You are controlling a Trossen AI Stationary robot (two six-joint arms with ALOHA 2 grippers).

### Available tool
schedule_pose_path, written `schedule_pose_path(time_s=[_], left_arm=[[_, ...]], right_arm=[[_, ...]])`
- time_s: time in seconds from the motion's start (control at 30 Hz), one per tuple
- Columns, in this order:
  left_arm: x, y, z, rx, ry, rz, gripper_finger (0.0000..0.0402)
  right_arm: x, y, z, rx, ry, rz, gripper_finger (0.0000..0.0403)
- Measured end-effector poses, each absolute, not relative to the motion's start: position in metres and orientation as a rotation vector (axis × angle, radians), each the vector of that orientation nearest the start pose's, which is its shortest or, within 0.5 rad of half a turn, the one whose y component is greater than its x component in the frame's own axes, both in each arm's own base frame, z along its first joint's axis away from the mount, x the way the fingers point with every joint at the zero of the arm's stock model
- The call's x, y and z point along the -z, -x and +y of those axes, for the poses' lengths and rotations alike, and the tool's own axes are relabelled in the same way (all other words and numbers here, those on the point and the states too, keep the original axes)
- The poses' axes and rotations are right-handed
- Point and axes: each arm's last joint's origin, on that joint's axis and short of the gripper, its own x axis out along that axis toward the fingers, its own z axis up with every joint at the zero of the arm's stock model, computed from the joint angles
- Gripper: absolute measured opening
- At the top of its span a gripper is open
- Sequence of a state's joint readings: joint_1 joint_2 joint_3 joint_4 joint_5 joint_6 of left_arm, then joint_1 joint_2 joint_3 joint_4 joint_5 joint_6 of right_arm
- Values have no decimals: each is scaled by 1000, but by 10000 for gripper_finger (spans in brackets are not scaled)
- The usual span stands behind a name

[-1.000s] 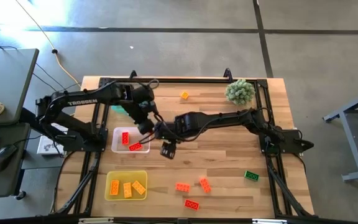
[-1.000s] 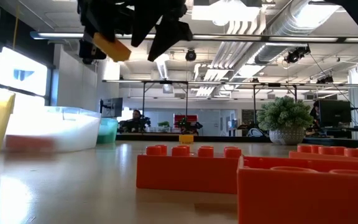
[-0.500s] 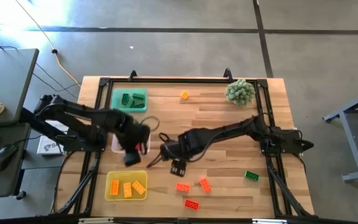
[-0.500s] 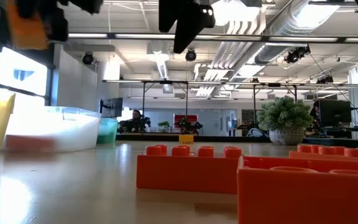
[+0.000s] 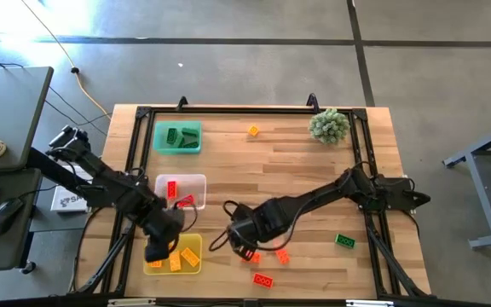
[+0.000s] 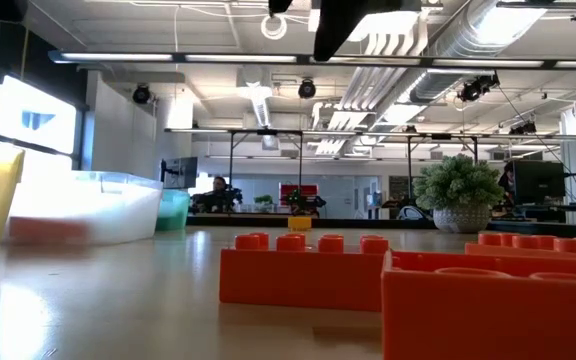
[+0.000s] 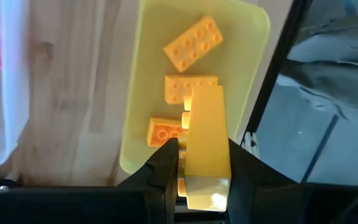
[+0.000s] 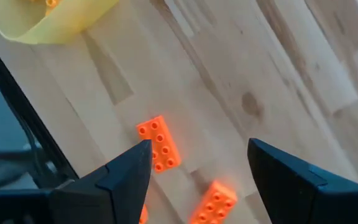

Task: Sort & place blocks by color
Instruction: Put the yellow game piece into the yellow bin, then put the orange game piece into the orange bin

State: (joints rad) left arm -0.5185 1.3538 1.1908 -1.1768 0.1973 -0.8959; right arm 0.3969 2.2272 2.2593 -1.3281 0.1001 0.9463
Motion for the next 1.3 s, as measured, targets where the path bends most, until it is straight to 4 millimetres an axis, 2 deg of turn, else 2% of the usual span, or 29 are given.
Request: schedule_pose_path(time_s=[0.3,0.63,1.03,1.3], left_arm=[[-285,-190,-150,18,394,1461,73],[-274,-190,-164,-13,256,1422,77],[-276,-193,-170,7,291,1359,165],[-276,-194,-169,5,289,1357,197]], right_arm=[[-285,-400,201,543,-591,1168,252],[-278,-382,232,658,-723,1140,252],[-242,-357,260,782,-745,1203,252],[-223,-347,264,853,-741,1219,252]])
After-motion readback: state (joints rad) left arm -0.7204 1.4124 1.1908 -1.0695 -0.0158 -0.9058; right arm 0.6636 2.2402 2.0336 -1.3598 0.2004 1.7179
